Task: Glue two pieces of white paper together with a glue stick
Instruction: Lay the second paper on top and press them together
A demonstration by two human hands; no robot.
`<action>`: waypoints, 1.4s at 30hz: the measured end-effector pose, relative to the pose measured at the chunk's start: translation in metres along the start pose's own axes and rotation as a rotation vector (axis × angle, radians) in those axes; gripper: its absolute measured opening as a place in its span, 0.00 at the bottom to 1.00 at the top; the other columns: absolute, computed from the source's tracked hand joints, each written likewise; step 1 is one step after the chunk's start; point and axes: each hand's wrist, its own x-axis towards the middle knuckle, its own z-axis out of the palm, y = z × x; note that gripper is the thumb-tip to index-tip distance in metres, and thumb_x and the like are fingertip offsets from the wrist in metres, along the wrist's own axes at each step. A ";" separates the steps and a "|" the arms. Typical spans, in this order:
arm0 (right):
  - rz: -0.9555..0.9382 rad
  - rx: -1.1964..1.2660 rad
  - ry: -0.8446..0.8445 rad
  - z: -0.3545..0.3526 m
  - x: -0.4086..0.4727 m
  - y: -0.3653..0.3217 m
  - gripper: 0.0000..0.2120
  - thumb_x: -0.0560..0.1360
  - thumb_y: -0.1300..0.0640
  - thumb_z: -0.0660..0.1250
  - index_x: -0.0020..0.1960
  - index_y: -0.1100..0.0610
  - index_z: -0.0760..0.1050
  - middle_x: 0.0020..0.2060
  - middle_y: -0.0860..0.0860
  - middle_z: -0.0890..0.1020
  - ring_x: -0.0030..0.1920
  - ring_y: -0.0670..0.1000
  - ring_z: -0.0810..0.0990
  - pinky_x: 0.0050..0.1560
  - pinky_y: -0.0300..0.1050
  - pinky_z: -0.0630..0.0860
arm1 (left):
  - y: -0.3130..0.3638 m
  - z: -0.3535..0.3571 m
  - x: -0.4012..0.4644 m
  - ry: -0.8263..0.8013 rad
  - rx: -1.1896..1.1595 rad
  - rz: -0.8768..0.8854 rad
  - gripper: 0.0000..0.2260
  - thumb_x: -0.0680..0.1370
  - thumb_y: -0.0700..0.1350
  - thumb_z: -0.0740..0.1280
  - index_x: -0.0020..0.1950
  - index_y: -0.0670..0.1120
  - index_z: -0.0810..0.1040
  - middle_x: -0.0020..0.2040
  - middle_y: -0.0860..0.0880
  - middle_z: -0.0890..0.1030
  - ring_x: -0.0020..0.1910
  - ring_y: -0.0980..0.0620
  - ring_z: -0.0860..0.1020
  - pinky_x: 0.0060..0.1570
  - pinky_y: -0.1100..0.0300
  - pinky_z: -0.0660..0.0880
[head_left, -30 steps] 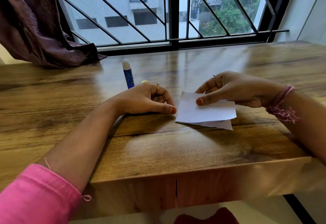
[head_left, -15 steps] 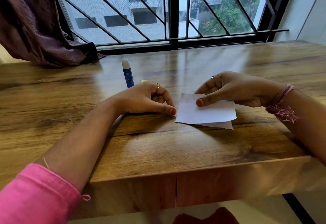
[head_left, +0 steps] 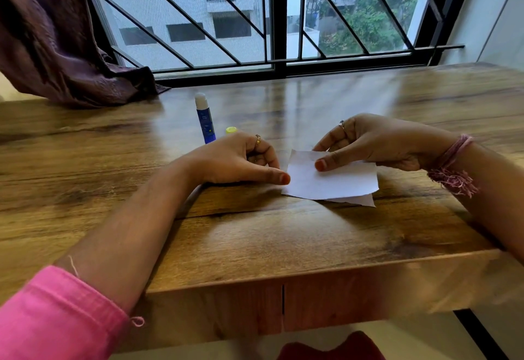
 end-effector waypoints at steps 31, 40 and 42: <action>-0.046 -0.026 0.005 -0.008 -0.003 -0.001 0.19 0.61 0.53 0.76 0.51 0.58 0.83 0.43 0.54 0.87 0.43 0.51 0.85 0.37 0.37 0.80 | 0.005 0.006 0.000 -0.023 0.038 -0.015 0.11 0.67 0.58 0.74 0.34 0.54 0.76 0.25 0.62 0.72 0.26 0.64 0.68 0.26 0.74 0.64; -0.004 -0.132 0.045 -0.018 -0.008 -0.001 0.22 0.58 0.52 0.78 0.51 0.55 0.82 0.41 0.51 0.87 0.41 0.45 0.84 0.31 0.30 0.74 | 0.005 0.006 -0.001 -0.015 0.054 -0.028 0.16 0.63 0.65 0.73 0.35 0.54 0.77 0.25 0.60 0.70 0.26 0.62 0.67 0.26 0.73 0.62; 0.002 -0.139 0.047 -0.019 -0.007 -0.001 0.21 0.59 0.54 0.77 0.51 0.55 0.82 0.41 0.51 0.87 0.42 0.45 0.84 0.31 0.30 0.74 | 0.005 0.006 -0.001 -0.014 0.059 -0.029 0.17 0.62 0.66 0.73 0.35 0.54 0.77 0.25 0.60 0.70 0.26 0.61 0.67 0.26 0.72 0.62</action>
